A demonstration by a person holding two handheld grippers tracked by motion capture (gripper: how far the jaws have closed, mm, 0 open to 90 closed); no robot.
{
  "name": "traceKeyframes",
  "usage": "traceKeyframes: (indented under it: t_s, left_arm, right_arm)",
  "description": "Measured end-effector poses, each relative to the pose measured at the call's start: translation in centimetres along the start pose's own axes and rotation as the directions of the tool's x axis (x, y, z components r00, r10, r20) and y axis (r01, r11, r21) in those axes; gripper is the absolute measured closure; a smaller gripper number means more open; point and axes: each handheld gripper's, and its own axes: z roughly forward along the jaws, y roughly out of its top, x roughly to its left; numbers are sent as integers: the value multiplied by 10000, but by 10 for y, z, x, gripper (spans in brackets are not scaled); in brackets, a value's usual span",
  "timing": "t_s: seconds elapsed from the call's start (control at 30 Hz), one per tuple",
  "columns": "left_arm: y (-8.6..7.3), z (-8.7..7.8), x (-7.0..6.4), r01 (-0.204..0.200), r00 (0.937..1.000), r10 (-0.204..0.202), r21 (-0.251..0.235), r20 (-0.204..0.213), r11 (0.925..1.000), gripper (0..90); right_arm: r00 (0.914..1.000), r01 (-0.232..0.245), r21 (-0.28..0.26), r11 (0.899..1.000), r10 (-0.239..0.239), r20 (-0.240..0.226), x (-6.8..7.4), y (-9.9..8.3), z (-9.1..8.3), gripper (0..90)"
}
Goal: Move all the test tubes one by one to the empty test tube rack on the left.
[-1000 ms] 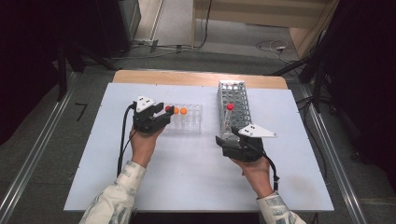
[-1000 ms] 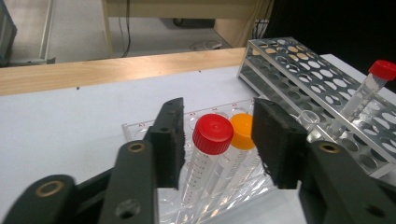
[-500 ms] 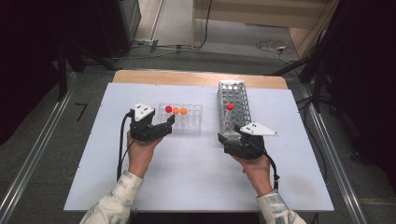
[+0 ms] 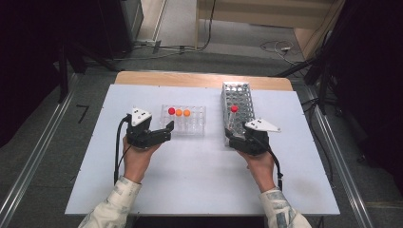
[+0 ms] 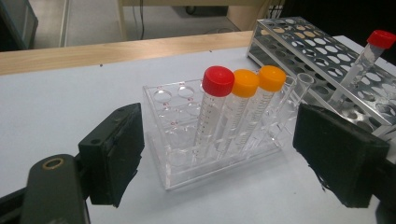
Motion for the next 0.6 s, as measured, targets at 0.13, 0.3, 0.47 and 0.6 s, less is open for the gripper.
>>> traceKeyframes:
  t_s: [0.13,0.3,0.47,0.6]
  left_arm:
    - [0,-1,2,61,10000,-61,-64,-62,10000,161]
    - [1,-3,1,288,9995,-286,-155,150,9995,161]
    - [1,-5,-2,217,9995,-213,-169,231,9996,161]
    - [3,-8,-3,183,9994,-175,-271,298,9995,162]
  right_arm:
    - [9995,-117,49,9999,115,286,-7,4,7,277]
    - [9991,-154,67,9999,151,408,-10,10,16,326]
    - [9971,-383,116,9992,375,661,-10,17,30,425]
    - [9949,-393,227,9990,370,937,-10,20,42,518]
